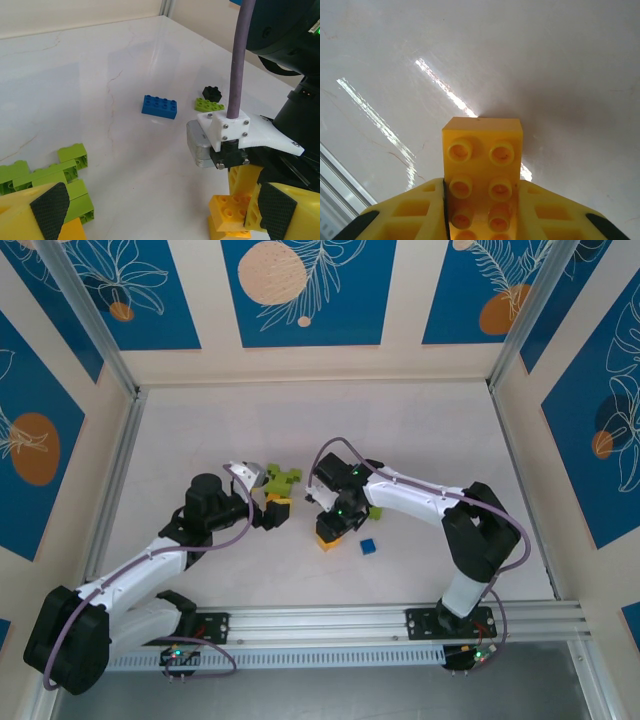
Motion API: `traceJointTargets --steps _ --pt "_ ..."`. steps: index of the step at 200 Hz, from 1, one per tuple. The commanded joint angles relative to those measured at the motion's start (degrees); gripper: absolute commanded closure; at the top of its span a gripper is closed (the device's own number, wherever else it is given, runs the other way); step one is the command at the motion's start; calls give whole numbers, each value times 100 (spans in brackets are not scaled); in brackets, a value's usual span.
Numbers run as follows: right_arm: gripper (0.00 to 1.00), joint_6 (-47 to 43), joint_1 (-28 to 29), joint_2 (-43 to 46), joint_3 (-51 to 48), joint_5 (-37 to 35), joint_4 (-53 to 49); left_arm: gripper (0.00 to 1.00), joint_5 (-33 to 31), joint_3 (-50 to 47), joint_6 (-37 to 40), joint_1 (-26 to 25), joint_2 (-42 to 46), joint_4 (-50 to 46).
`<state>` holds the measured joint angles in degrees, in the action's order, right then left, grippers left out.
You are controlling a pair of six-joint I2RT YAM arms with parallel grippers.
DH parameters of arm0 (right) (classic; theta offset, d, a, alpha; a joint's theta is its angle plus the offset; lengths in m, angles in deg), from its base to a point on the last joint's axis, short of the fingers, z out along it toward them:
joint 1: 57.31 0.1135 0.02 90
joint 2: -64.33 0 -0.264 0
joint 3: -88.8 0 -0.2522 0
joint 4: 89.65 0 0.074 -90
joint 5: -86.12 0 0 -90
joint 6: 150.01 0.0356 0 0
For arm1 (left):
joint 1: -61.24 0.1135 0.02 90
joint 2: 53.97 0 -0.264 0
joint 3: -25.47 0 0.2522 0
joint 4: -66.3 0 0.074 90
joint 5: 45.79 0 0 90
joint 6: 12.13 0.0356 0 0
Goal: Assemble a carrot with lego
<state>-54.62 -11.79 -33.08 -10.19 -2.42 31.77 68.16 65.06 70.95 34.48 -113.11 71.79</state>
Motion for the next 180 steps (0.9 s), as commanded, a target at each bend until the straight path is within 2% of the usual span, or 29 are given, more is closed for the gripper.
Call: traceJointTargets --steps 1,61,180 --pt "69 50 59 165 -115 4 -196 1 147 138 68 7 -47 141" --pt "69 270 132 64 -185 -56 -20 1 154 141 67 13 -46 137" --pt "69 1015 420 -309 -434 -765 54 1 158 134 65 10 -57 150"
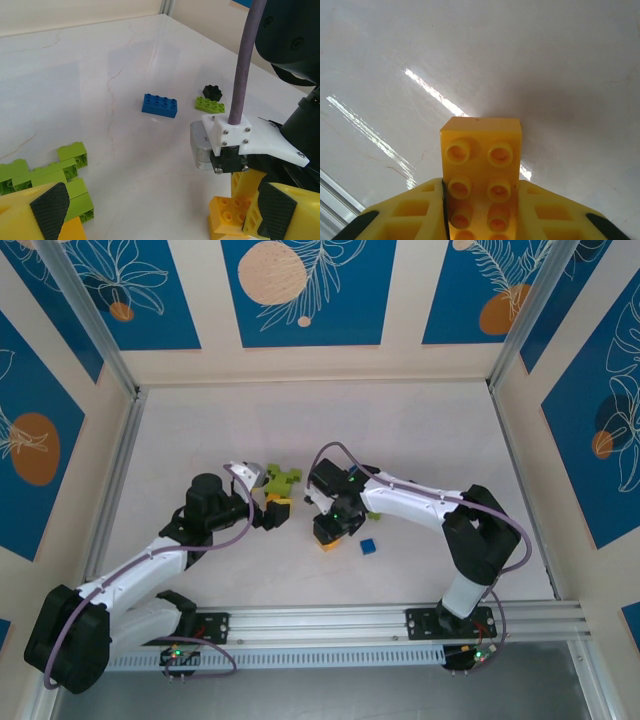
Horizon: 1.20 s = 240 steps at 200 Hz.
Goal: Assemble a carrot with lego
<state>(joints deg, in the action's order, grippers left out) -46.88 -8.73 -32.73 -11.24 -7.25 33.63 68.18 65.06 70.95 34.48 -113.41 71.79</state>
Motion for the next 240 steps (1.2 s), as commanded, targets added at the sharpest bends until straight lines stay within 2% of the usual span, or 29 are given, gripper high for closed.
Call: traceJointTargets --steps 1,70,184,240 --pt "69 247 116 -342 -332 -289 -129 0 159 138 66 10 -25 150" --pt "70 573 370 -543 -693 -424 3 1 155 140 66 4 -19 154" --pt "70 969 598 -1129 -625 -443 -62 1 166 125 50 13 21 152" --pt "71 600 465 -849 148 -866 -331 1 158 125 52 10 34 150"
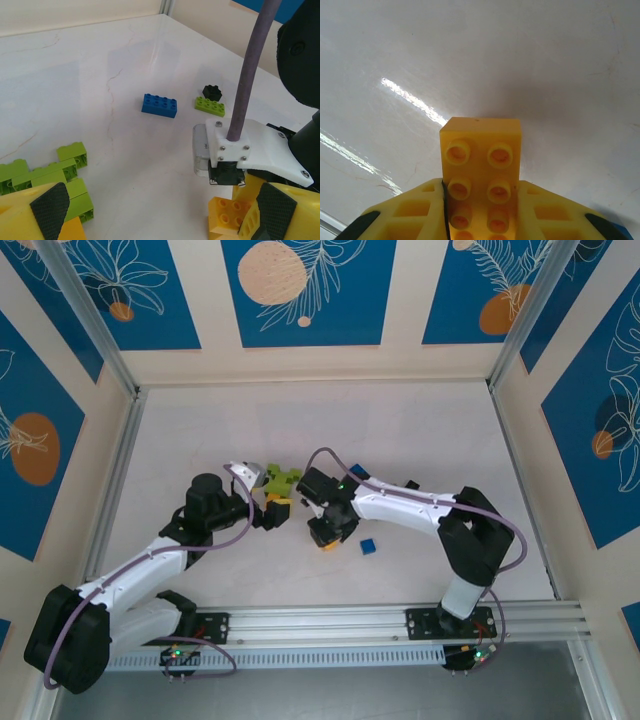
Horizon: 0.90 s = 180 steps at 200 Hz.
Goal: Assemble a carrot with lego
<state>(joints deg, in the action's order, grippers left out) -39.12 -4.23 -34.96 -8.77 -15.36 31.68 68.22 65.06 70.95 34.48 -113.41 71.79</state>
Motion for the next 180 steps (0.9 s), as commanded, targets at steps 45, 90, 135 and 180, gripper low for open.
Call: traceJointTargets --steps 45,90,135,180 --pt "71 -850 -31 -648 542 -271 -291 1 145 133 60 6 32 141" --pt "70 -1010 -106 -706 633 -298 -310 1 124 142 77 9 33 123" --pt "64 -920 -147 -487 391 -183 -191 1 130 164 94 16 -8 118" --pt "54 -929 -197 -82 325 -182 -265 1 149 163 108 5 6 115"
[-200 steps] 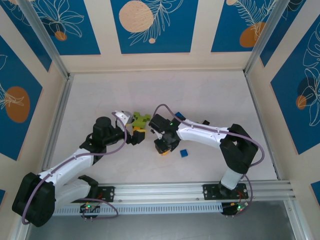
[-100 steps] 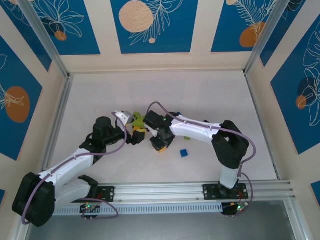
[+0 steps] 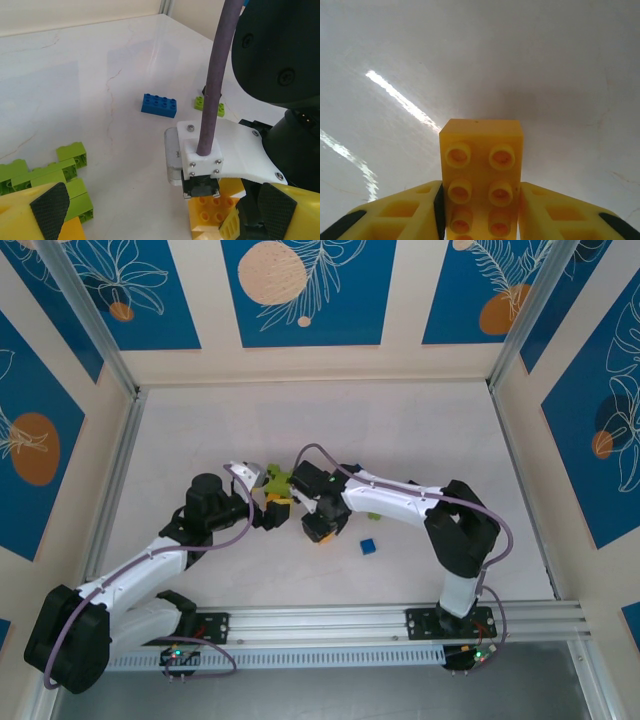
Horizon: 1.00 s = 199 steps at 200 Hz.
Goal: Assemble a carrot with lego
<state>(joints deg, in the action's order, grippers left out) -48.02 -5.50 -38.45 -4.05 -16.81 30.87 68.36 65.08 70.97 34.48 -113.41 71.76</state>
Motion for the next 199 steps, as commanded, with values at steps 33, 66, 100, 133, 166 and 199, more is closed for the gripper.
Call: traceJointTargets --steps 33,66,100,133,166,199 --pt "39 -39 -120 729 -127 78 -242 1 147 166 101 6 11 110" --pt "31 -78 -180 1149 -62 178 -312 1 169 160 92 5 15 117" --pt "30 -243 -748 1258 91 -98 -425 1 159 148 88 9 37 125" --pt "28 -856 -1731 528 421 -117 -236 1 154 153 94 8 38 126" --pt "26 -1361 -2434 -517 937 1 -39 1 146 152 93 13 60 99" --pt "26 -1604 -2803 -1206 1456 195 -42 1 152 157 100 7 47 116"
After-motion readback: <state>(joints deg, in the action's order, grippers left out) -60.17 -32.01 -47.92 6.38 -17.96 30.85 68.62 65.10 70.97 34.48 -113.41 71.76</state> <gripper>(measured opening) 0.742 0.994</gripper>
